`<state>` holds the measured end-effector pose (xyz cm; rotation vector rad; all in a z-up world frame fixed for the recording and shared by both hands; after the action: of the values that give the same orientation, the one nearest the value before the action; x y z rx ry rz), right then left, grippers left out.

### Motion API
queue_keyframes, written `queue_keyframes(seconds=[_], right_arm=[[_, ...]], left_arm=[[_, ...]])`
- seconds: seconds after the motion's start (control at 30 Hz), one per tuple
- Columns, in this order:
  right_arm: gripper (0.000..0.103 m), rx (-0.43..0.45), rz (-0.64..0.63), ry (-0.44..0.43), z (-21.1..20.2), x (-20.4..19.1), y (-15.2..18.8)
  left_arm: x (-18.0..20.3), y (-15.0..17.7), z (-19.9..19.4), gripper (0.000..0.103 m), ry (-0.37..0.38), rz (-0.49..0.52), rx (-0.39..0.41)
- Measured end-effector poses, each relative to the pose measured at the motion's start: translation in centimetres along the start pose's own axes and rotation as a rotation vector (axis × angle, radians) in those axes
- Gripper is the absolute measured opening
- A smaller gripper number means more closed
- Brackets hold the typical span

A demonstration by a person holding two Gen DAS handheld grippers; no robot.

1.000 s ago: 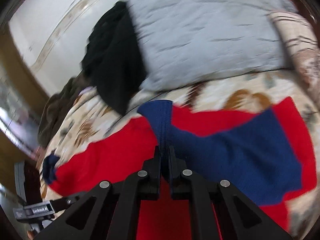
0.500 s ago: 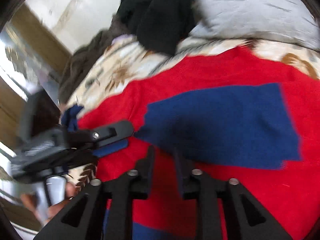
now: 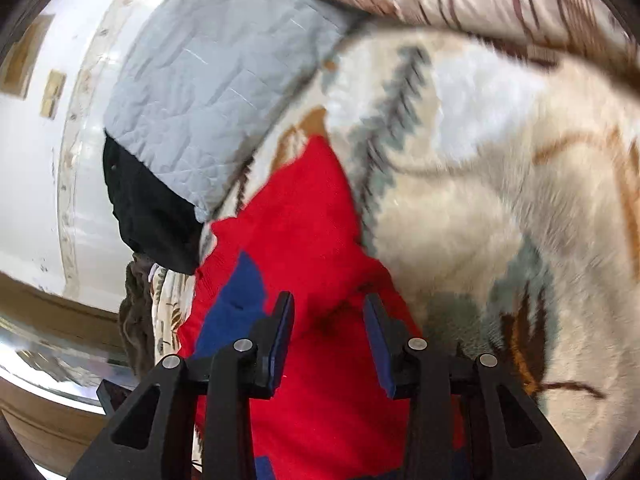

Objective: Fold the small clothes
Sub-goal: 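Lower the sleeve onto the chest and open the right tool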

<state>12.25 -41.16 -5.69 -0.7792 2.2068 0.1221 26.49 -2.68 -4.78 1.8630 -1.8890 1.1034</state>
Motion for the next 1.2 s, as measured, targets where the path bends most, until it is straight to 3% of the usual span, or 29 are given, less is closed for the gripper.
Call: queue_keyframes(seconds=[0.1, 0.13, 0.17, 0.23, 0.3, 0.4, 0.43, 0.5, 0.6, 0.63, 0.67, 0.77, 0.83, 0.87, 0.93, 1.0, 1.13, 1.2], right_arm=[[0.039, 0.032, 0.104, -0.068, 1.1, 1.4, -0.6], [0.030, 0.048, 0.138, -0.083, 1.4, 1.6, -1.0], [0.005, 0.063, 0.147, -0.099, 1.3, 1.5, -1.1], [0.006, 0.130, 0.090, -0.124, 0.0, 0.6, -1.2], [0.006, 0.178, -0.002, -0.078, -0.9, -0.5, -0.7], [0.007, 0.073, 0.001, 0.082, 1.5, 1.1, -0.5], [0.006, 0.070, 0.027, 0.044, 1.5, 2.0, -0.4], [0.015, 0.096, 0.036, 0.030, 0.1, 1.8, 0.0], [0.015, 0.180, -0.065, 0.037, -2.0, -0.6, 0.9], [0.016, 0.190, -0.114, 0.036, -2.3, -1.6, 1.3], [0.017, 0.194, -0.149, 0.037, -2.2, -2.5, 1.5], [0.020, 0.154, -0.216, 0.060, 0.1, -4.0, 2.0], [0.018, 0.045, -0.213, 0.168, 3.4, -3.5, 2.2], [0.017, 0.036, -0.207, 0.194, 4.2, -3.4, 2.1], [0.018, 0.093, -0.231, 0.187, 3.9, -4.6, 2.7], [0.018, 0.088, -0.290, 0.120, 4.4, -7.0, 3.6], [0.019, -0.019, -0.470, 0.088, 8.2, -12.8, 6.3], [0.019, -0.073, -0.594, 0.091, 11.0, -16.1, 8.5]], left_arm=[[-0.3, 0.3, 1.3, 0.003, -0.029, -0.003, -0.041], [-0.5, 0.4, 1.5, 0.003, -0.033, -0.006, -0.048], [-0.6, 0.4, 1.6, 0.003, -0.035, -0.011, -0.055], [-1.0, 0.4, 1.7, 0.003, -0.036, -0.022, -0.061], [-1.3, 0.4, 2.3, 0.003, -0.057, -0.031, -0.081], [-2.0, 0.8, 2.7, 0.004, -0.071, -0.055, -0.113], [-2.1, 0.7, 2.4, 0.004, -0.055, -0.072, -0.130], [-2.5, 0.4, 1.3, 0.006, -0.022, -0.111, -0.120], [-2.2, 0.0, -0.4, 0.028, -0.016, -0.110, -0.034], [-1.8, 0.1, -0.5, 0.040, -0.019, -0.092, -0.024], [-1.7, 0.2, -0.3, 0.045, -0.032, -0.082, -0.021], [-1.3, 0.7, 1.9, 0.044, -0.113, -0.033, -0.069], [-0.8, 0.9, 1.9, 0.044, -0.141, 0.004, -0.055], [-0.7, 0.8, 1.8, 0.044, -0.144, 0.005, -0.063], [-0.9, 0.6, 1.1, 0.044, -0.116, -0.021, -0.061], [-1.3, 0.2, 0.0, 0.044, -0.103, -0.050, -0.042], [-1.8, -0.9, -3.3, 0.045, -0.117, -0.078, 0.026], [-2.5, -1.8, -6.1, 0.050, -0.147, -0.091, 0.073]])
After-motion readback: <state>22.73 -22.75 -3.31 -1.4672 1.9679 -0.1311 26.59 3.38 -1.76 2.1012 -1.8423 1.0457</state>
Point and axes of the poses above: each gripper's, at about its wrist camera, not at the fingertips, and z roughly the way its jaws point, x to its right, y to its underside, the point moved 1 cm from there along z, roughly the way its jaws point, and after that the axes turned 5 degrees about -x, right-handed, at the moved point
